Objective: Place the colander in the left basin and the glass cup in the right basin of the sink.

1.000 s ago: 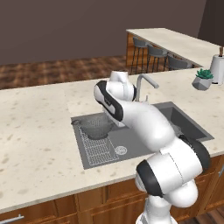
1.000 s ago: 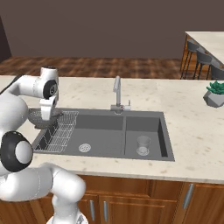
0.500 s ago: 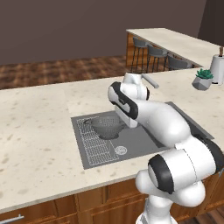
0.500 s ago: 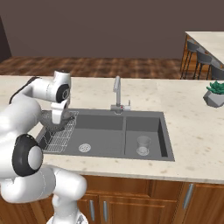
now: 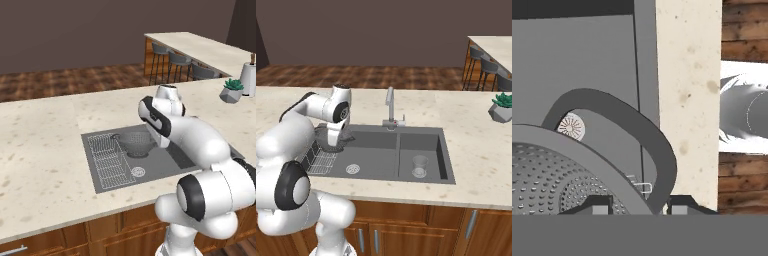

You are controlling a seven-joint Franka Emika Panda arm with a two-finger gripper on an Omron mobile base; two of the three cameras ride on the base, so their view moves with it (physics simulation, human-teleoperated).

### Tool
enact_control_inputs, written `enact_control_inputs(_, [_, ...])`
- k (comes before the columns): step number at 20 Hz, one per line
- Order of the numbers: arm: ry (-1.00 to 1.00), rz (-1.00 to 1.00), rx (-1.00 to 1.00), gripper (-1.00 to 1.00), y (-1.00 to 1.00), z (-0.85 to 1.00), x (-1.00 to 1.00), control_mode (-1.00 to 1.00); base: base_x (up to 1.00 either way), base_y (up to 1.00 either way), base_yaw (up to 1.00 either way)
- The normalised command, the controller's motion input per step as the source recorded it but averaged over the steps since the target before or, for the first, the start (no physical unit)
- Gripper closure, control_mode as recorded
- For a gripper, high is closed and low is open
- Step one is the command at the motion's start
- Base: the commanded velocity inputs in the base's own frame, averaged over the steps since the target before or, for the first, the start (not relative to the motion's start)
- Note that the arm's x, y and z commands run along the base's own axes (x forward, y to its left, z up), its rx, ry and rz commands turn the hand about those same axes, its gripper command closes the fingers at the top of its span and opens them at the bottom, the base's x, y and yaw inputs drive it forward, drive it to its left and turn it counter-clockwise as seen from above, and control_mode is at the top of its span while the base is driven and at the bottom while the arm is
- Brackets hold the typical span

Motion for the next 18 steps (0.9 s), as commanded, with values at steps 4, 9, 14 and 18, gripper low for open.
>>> enact_control_inputs(4, [-0.06, -0.10, 0.00, 1.00, -0.50, -0.21, 0.01, -1.00, 0.00, 0.00, 0.00])
enact_control_inputs(9, [-0.06, -0.08, 0.00, 1.00, -0.57, -0.17, 0.08, -1.00, 0.00, 0.00, 0.00])
enact_control_inputs(14, [-0.07, -0.07, -0.01, 1.00, -0.35, -0.21, 0.05, -1.00, 0.00, 0.00, 0.00])
enact_control_inputs(18, [-0.05, -0.02, -0.03, 1.00, -0.27, -0.25, 0.06, -1.00, 0.00, 0.00, 0.00])
